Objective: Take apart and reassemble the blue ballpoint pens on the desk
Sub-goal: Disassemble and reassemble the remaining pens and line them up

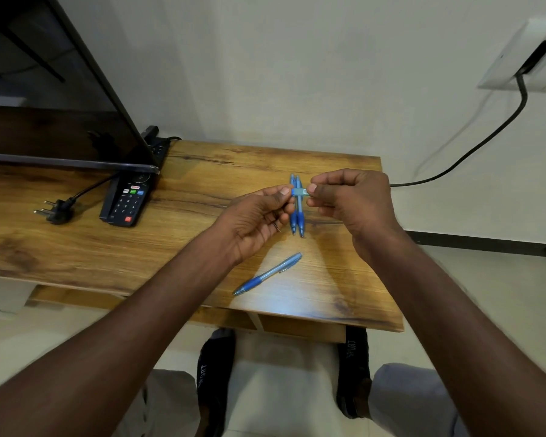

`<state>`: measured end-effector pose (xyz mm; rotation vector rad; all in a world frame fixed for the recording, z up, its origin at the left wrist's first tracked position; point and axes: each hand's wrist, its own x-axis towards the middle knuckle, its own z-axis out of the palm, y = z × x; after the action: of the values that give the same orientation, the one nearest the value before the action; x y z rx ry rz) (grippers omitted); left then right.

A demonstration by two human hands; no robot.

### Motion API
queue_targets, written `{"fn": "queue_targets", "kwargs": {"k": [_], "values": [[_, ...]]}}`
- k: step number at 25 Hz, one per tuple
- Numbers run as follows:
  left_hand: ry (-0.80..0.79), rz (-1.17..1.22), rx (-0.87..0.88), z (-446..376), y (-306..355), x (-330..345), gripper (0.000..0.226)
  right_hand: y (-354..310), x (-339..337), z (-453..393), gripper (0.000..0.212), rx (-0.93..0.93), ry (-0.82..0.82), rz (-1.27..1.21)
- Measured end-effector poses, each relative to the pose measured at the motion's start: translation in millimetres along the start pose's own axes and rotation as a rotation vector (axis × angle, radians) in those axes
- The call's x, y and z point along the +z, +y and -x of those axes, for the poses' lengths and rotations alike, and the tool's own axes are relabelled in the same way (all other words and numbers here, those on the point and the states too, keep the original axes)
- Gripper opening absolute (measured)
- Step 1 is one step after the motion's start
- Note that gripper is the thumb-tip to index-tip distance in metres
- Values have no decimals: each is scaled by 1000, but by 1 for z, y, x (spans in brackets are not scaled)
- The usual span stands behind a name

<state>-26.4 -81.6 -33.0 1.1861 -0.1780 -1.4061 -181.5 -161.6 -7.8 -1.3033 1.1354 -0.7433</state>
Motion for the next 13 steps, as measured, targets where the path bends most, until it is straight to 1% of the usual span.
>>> {"fn": "queue_targets", "kwargs": {"k": [3,7,13], "values": [[3,-36,16,0,0,-2,16,0,1,1,9,-41,-8,85],[23,-133,54,-1,-1,-3,23,-1,1,0,9,-57,15,83],[44,-247,114,-1,1,-4,17,-1,2,1,10,-67,36,81]]}}
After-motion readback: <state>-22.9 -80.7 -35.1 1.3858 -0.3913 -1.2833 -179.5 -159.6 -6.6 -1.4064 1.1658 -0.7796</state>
